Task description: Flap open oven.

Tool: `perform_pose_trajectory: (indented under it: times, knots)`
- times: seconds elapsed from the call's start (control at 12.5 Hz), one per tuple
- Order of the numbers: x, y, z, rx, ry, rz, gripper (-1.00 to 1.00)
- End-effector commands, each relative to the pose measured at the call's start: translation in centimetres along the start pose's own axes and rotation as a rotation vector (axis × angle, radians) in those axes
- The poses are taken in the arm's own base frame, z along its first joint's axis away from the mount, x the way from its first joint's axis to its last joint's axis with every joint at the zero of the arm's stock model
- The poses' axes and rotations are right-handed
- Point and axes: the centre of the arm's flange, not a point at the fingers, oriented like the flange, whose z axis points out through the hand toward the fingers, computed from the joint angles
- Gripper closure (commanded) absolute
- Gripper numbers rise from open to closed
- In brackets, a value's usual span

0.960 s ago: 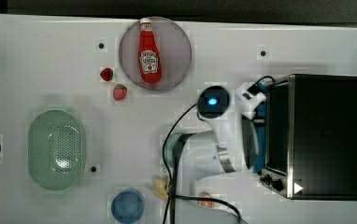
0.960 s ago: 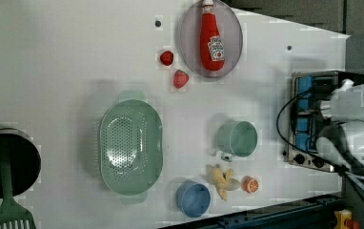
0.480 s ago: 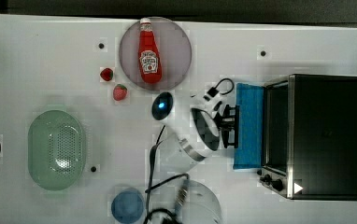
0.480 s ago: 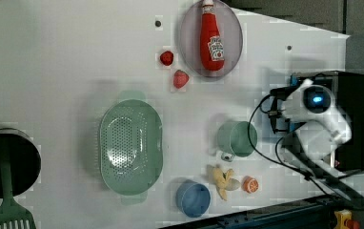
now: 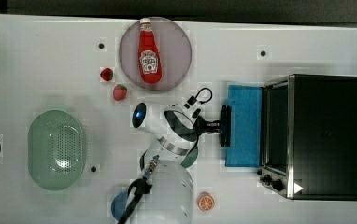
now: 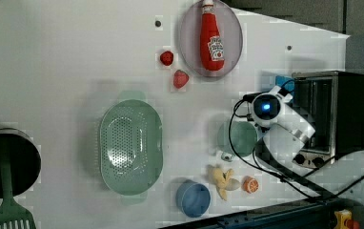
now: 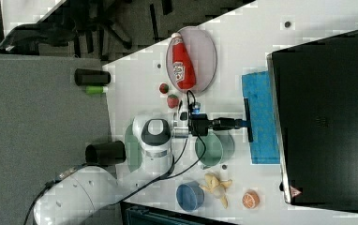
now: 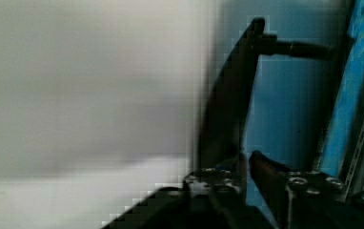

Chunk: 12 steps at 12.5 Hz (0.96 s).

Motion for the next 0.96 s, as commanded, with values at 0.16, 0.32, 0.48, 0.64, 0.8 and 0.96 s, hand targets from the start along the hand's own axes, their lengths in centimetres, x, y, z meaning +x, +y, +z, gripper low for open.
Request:
perform_pose_trajectory:
  times: [0.16,0.32,0.48,0.64,0.8,0.96]
  knots:
    - [1.7,-0.3,-0.6,-0.053,0.03,0.101,0.65]
    - [2.2,-0.2,-1.3,-0.048,0.047,0.106,0.65]
    - [3.0,0.5,-3.0,0.002,0.086,0.141,0.65]
    - [3.8,2.8,-5.9,0.079,0.111,0.235,0.65]
    - [4.3,6.2,-9.6,0.173,0.115,0.366,0.65]
    - [4.3,10.1,-13.3,0.302,0.094,0.527,0.65]
